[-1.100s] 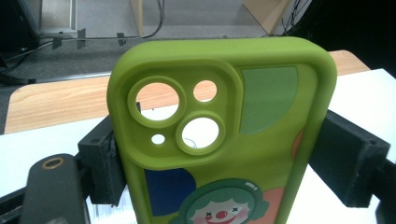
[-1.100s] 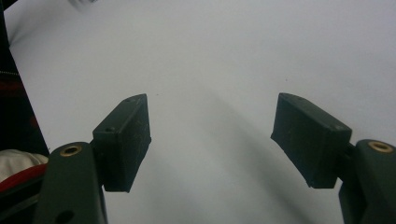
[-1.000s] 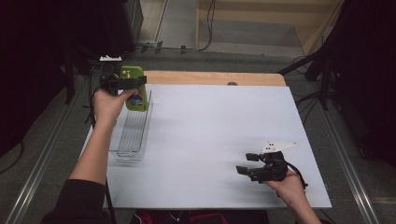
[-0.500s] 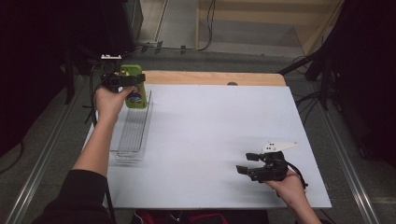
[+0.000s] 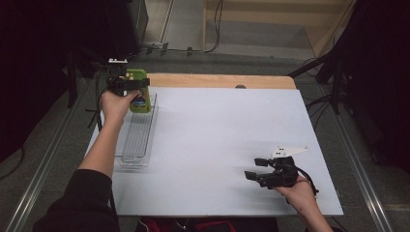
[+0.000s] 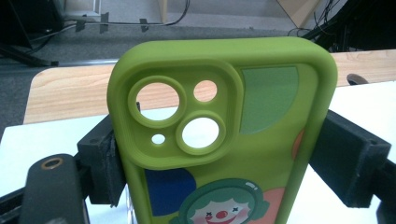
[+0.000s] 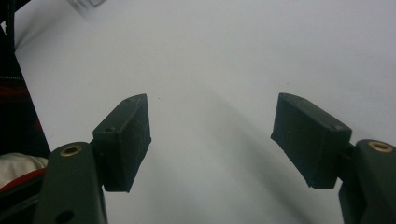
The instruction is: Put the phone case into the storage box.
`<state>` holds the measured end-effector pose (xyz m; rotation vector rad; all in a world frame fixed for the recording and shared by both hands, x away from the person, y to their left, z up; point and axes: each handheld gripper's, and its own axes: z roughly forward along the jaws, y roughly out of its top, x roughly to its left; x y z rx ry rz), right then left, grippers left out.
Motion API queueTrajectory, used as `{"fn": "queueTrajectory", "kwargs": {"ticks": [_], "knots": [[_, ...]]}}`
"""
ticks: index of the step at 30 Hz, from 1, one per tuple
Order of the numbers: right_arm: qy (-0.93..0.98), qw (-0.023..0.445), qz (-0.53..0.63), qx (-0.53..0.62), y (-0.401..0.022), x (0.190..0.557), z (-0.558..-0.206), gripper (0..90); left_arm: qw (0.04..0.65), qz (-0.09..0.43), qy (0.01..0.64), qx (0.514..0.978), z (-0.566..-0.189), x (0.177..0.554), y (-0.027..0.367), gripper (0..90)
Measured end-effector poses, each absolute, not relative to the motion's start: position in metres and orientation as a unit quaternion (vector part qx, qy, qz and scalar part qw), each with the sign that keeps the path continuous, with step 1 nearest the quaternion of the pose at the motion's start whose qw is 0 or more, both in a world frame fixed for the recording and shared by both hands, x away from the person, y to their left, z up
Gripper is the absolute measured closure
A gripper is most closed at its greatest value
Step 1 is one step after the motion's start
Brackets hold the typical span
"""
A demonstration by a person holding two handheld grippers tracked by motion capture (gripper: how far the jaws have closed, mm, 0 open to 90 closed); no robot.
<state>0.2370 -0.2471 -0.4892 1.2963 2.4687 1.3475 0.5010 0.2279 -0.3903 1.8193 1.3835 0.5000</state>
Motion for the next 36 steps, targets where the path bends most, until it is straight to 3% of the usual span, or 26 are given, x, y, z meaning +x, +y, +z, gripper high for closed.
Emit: {"fn": "queueTrajectory", "kwargs": {"ticks": [36], "knots": [[0.797,0.02,0.435,0.417,-0.246,0.237,-0.49,26.1,0.375,0.21,0.55,0.717,-0.423,0.522,0.225,15.5]]}}
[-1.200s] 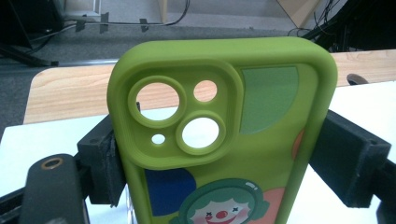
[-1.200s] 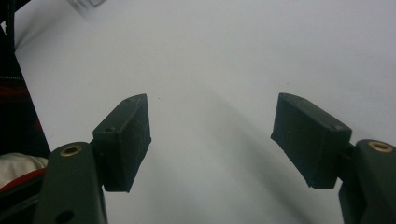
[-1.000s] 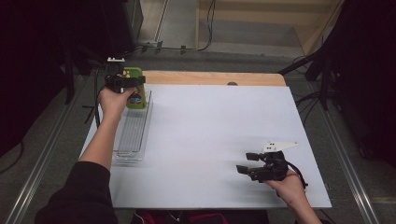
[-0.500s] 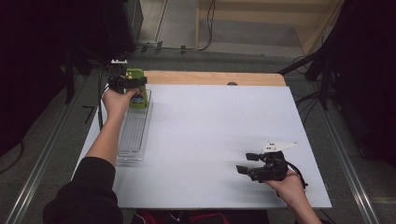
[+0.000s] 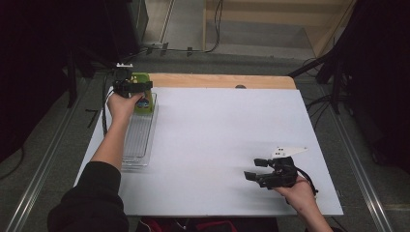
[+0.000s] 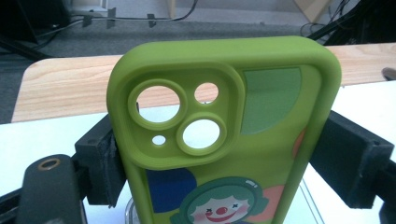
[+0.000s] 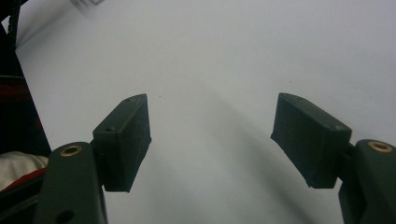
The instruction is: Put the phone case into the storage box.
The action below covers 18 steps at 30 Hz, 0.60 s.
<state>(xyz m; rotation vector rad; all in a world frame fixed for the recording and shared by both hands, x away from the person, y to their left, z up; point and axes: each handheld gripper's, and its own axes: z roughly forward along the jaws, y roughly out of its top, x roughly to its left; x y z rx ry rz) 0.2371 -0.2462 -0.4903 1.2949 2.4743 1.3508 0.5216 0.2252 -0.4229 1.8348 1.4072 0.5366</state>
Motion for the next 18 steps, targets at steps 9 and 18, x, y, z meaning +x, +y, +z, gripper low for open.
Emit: {"fn": "queueTrajectory", "kwargs": {"ticks": [9,18], "knots": [[0.798,0.018,0.436,0.416,-0.2458,0.2369,-0.4905,26.1,0.373,0.211,0.556,0.712,-0.4238,0.5223,0.2229,15.3],[0.798,0.018,0.435,0.416,-0.2452,0.2366,-0.4902,26.3,0.386,0.199,0.553,0.711,-0.4239,0.522,0.2256,13.6]]}}
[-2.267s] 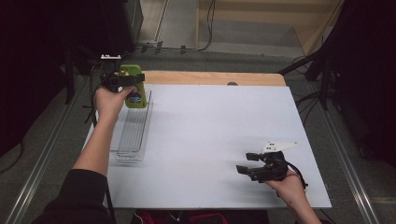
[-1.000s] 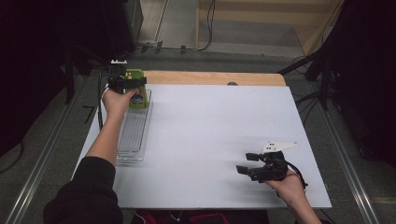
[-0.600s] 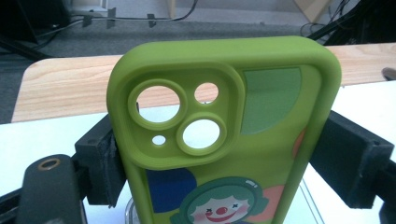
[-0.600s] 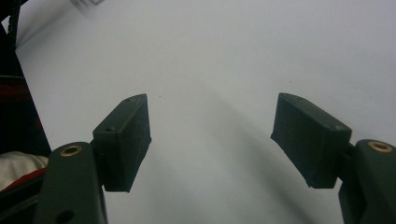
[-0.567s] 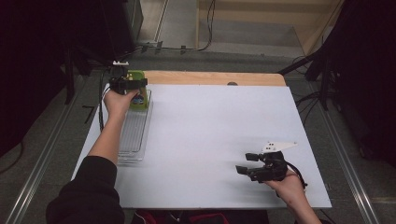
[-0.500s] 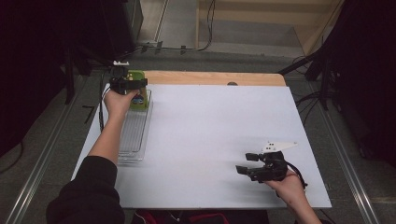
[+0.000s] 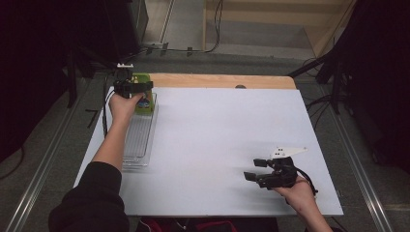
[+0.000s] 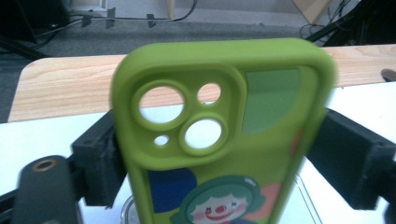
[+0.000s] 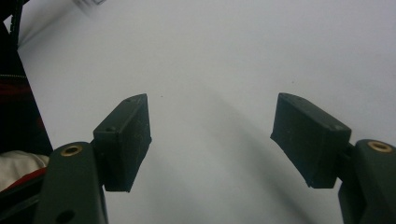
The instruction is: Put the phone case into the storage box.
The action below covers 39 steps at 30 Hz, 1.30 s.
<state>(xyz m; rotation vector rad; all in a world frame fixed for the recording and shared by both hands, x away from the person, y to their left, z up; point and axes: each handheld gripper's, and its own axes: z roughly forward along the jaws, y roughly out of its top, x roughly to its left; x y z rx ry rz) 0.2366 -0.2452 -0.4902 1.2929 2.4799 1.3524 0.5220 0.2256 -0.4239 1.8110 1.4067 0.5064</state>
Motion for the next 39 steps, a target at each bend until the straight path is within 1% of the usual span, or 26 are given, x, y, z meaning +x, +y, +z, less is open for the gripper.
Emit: {"fn": "queueTrajectory", "kwargs": {"ticks": [6,21,29,39], "knots": [[0.799,0.016,0.435,0.415,-0.245,0.237,-0.49,26.3,0.384,0.191,0.549,0.717,-0.426,0.523,0.225,12.0],[0.798,0.016,0.436,0.415,-0.245,0.236,-0.49,26.3,0.377,0.19,0.55,0.721,-0.425,0.522,0.227,12.6],[0.798,0.018,0.437,0.415,-0.246,0.237,-0.49,26.3,0.388,0.171,0.561,0.711,-0.416,0.517,0.23,12.7],[0.799,0.02,0.436,0.414,-0.245,0.239,-0.49,26.3,0.38,0.155,0.557,0.722,-0.403,0.507,0.235,12.8]]}}
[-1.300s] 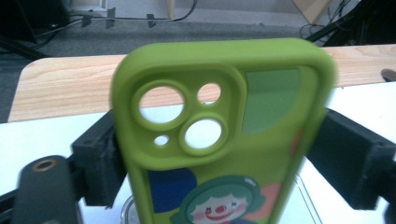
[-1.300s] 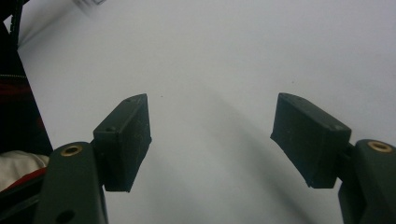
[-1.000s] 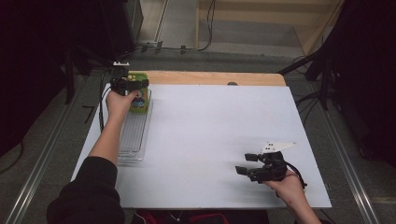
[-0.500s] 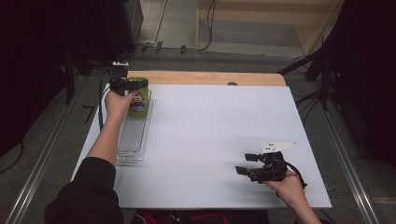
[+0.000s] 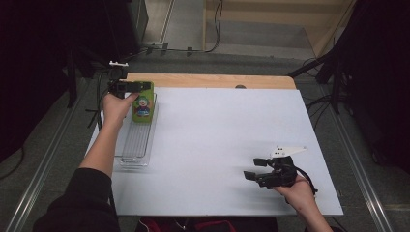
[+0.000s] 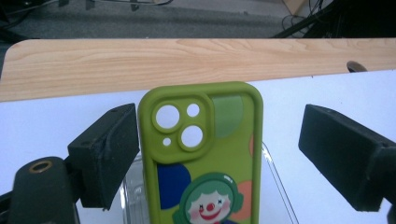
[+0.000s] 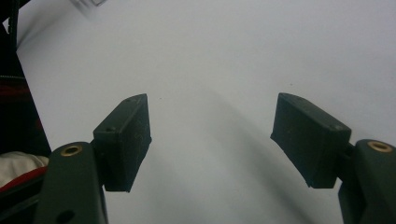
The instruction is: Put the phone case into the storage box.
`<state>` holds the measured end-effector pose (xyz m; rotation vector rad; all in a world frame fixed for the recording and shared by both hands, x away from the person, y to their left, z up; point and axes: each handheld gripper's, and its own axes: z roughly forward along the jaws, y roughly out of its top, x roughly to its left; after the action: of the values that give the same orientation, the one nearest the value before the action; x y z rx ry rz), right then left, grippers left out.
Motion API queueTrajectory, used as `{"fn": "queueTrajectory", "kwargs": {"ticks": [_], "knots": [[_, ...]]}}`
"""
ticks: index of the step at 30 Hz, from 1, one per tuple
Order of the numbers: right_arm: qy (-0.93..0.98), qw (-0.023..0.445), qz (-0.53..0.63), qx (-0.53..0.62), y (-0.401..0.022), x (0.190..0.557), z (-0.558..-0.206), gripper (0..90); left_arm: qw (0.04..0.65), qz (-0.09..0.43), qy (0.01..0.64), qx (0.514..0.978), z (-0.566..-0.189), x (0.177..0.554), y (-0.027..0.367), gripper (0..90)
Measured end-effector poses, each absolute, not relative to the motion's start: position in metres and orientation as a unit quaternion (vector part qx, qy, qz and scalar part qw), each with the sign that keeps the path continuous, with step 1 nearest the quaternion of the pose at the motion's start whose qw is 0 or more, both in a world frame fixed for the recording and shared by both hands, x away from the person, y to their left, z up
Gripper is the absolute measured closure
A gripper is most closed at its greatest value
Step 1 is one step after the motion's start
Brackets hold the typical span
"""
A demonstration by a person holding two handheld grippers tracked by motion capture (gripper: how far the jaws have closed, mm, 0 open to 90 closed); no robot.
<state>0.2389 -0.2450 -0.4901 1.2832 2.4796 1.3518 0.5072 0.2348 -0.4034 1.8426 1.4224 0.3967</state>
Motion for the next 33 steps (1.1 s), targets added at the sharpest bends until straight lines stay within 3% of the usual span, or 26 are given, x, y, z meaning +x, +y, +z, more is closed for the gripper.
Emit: {"fn": "queueTrajectory", "kwargs": {"ticks": [33], "knots": [[0.798,0.019,0.434,0.417,-0.248,0.241,-0.49,26.2,0.389,0.041,0.522,0.758,-0.387,0.481,0.221,13.0]]}}
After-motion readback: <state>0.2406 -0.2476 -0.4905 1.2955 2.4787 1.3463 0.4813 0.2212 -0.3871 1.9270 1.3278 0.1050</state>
